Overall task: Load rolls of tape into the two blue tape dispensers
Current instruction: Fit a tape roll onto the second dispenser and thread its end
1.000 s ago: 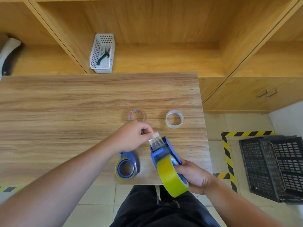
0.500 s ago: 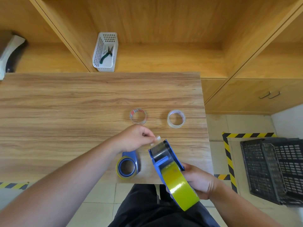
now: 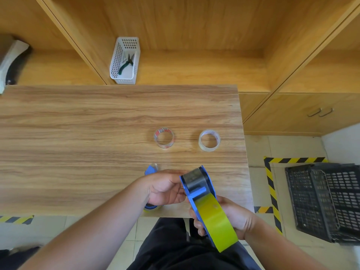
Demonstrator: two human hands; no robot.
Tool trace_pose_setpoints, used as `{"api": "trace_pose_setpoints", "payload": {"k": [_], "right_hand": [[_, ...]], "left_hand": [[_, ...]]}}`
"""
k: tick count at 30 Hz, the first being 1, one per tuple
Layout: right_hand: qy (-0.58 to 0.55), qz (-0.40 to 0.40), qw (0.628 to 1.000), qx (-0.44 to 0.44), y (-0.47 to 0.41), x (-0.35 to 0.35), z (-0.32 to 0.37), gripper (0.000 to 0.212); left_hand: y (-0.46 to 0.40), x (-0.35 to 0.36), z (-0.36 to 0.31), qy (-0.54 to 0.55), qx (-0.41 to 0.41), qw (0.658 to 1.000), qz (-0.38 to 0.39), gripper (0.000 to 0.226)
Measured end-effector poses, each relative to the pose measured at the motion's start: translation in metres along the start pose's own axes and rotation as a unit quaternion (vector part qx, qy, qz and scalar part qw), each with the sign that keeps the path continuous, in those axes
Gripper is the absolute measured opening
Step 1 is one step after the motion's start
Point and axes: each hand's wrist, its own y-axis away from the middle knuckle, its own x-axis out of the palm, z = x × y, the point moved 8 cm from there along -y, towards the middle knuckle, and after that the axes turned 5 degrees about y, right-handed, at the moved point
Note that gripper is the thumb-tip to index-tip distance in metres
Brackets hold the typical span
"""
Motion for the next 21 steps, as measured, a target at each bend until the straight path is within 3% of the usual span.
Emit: {"api": "trace_pose_setpoints", "payload": {"k": [3, 5, 7, 8, 10, 11, 14, 18, 21], "right_hand": [[-0.036, 0.022, 0.999, 0.004, -0.002, 0.007, -0.001, 0.012], [-0.055, 0.015, 0.998, 0.008, -0.006, 0.005, -0.003, 0.024], [-0.049, -0.015, 0.999, 0.004, -0.01, -0.004, -0.006, 0.036], [-0.043, -0.03, 0.999, 0.0, -0.011, -0.009, -0.007, 0.039], [-0.037, -0.06, 0.997, -0.01, -0.012, -0.019, -0.008, 0.039], [-0.036, -0.081, 0.996, -0.016, -0.011, -0.023, -0.008, 0.037], [-0.038, -0.153, 0.987, -0.025, -0.009, -0.038, -0.014, 0.035], [-0.009, -0.252, 0.968, -0.02, -0.01, -0.065, -0.026, 0.029], [0.04, -0.327, 0.944, -0.024, -0.01, -0.089, -0.033, 0.032]], "left_hand": [[-0.004, 0.001, 0.009, 0.035, 0.011, 0.999, 0.0, 0.016], [-0.011, -0.003, 0.016, 0.052, 0.018, 0.998, -0.009, 0.023], [-0.015, -0.007, 0.021, 0.079, 0.023, 0.997, -0.016, 0.045], [-0.014, -0.005, 0.021, 0.093, 0.027, 0.995, -0.017, 0.044], [-0.015, -0.006, 0.023, 0.117, 0.037, 0.992, -0.024, 0.022], [-0.014, -0.006, 0.023, 0.13, 0.039, 0.99, -0.034, 0.026], [-0.018, -0.015, 0.031, 0.133, 0.028, 0.986, -0.097, 0.042], [-0.019, -0.055, 0.054, 0.112, 0.021, 0.954, -0.276, 0.032], [-0.013, -0.067, 0.065, 0.071, 0.028, 0.936, -0.344, 0.025]]}}
